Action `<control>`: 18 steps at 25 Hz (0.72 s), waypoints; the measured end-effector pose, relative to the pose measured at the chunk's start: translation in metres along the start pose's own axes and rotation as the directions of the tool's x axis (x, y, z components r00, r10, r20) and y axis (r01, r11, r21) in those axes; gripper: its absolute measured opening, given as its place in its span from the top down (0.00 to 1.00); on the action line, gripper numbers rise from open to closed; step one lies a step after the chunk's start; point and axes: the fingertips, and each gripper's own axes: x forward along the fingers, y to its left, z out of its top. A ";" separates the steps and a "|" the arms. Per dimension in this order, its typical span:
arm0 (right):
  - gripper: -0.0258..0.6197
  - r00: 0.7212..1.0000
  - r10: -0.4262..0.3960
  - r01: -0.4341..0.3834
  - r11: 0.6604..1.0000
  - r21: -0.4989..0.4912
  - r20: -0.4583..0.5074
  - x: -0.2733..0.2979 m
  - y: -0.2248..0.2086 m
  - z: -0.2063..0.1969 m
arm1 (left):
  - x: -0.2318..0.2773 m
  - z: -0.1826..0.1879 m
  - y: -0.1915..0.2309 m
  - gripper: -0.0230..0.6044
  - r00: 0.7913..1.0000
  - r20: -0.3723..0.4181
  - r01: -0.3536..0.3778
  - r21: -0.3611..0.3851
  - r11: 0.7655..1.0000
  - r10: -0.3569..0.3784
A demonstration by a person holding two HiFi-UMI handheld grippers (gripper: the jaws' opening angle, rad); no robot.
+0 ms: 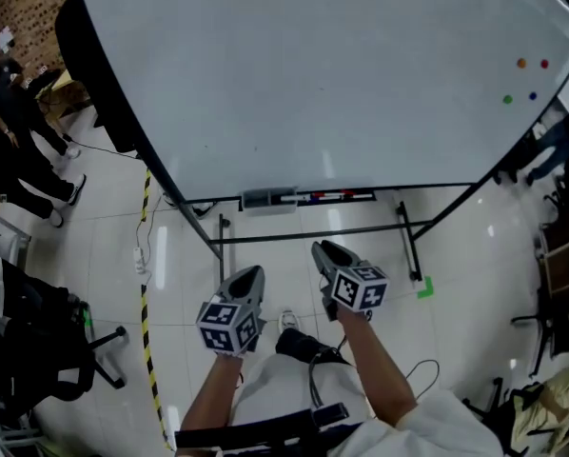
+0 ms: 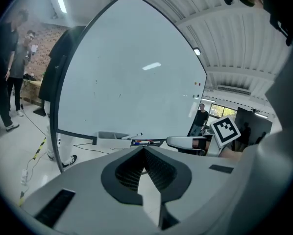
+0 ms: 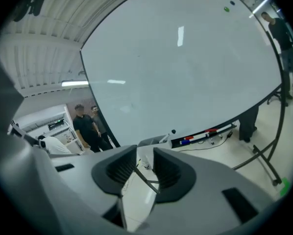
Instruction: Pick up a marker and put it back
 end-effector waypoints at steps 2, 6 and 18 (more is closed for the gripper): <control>0.64 1.000 -0.007 0.007 1.000 0.024 -0.024 0.024 -0.016 0.006 | 0.012 0.005 0.005 0.98 1.000 -0.005 -0.007 -0.006 1.000 0.007; 0.55 0.997 -0.035 0.041 0.995 0.086 -0.063 0.070 -0.048 0.019 | 0.033 0.012 0.016 0.98 1.000 -0.015 -0.025 -0.019 1.000 0.025; 0.62 0.992 -0.018 0.037 0.988 0.150 -0.123 0.143 -0.081 0.026 | 0.063 0.022 0.042 0.98 0.996 -0.028 -0.082 -0.060 0.995 0.080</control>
